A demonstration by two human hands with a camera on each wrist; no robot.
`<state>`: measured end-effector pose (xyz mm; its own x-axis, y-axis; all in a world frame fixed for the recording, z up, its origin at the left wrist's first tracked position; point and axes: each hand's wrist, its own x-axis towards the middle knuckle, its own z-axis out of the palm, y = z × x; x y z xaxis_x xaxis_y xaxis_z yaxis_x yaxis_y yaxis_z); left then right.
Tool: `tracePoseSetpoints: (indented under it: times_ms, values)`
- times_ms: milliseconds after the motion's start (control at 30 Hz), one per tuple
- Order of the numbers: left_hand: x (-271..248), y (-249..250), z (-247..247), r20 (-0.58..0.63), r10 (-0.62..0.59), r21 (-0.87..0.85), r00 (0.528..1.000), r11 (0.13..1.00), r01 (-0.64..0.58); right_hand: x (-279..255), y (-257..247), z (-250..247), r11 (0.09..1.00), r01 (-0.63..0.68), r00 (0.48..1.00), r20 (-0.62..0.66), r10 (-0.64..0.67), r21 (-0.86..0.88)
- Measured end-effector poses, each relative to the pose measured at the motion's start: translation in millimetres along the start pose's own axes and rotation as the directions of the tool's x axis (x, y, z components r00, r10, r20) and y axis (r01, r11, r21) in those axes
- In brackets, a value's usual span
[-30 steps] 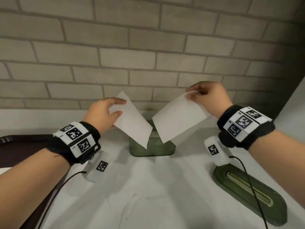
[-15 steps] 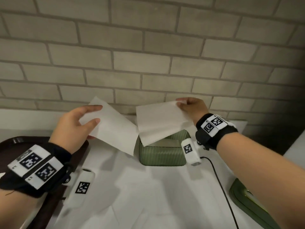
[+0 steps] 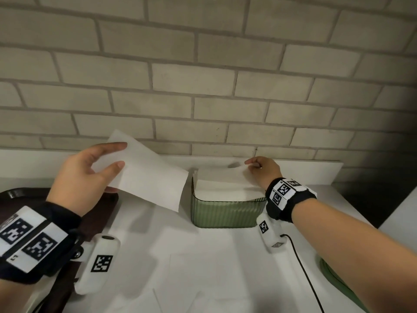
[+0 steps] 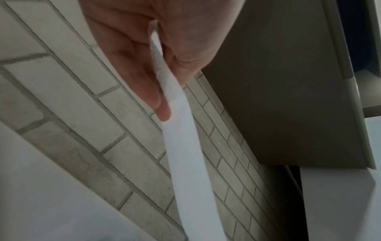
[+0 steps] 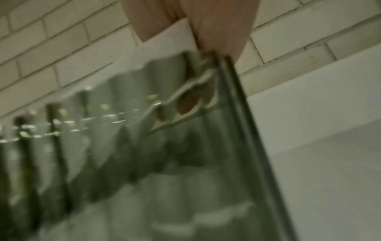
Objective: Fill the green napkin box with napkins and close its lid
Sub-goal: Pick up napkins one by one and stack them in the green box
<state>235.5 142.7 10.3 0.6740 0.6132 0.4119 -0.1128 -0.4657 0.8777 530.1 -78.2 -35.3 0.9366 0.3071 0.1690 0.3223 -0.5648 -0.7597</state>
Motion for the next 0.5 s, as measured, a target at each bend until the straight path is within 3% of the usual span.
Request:
tracePoseSetpoints:
  times_ms: [233,367,500]
  values:
    - [0,-1,10,0.008,-0.015,-0.028,1.000,1.000,0.015,-7,14,0,0.994,0.111,0.992,0.061,-0.112,0.011]
    - [-1,2,12,0.015,-0.023,-0.037,1.000,0.999,0.023,-10,14,1,0.959,0.192,0.970,0.188,-0.154,-0.206]
    - [-2,2,16,-0.009,-0.042,-0.045,0.999,0.998,0.041,-11,7,6,0.901,0.242,0.934,0.339,-0.116,-0.360]
